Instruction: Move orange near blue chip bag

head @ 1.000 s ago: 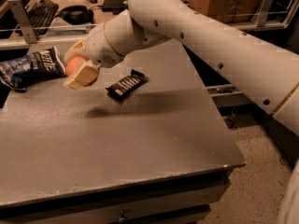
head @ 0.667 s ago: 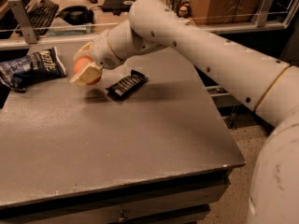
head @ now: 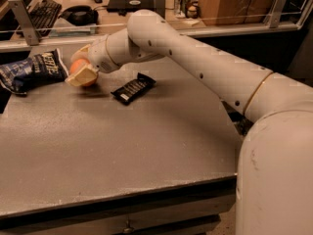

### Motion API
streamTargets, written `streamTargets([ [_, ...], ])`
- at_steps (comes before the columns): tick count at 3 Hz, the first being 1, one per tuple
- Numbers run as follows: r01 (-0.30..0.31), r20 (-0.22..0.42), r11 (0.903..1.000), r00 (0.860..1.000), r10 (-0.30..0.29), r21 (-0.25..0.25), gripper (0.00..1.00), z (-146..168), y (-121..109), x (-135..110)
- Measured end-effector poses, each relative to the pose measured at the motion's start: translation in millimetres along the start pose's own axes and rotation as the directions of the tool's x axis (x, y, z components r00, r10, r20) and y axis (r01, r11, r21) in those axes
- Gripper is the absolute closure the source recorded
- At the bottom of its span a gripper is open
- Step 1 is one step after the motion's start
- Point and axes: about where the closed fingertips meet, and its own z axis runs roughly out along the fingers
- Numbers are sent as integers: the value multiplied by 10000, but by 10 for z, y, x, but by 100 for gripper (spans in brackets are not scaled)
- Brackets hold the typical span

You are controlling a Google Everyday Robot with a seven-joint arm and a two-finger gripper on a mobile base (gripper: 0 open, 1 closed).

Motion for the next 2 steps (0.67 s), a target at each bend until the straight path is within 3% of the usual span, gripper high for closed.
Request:
streamTargets([
  [1,-136,322,9999,9994,134,53,85,136,-113,-41],
  [2,-317,557,9995,9979,316,3,61,271,-156,-51],
])
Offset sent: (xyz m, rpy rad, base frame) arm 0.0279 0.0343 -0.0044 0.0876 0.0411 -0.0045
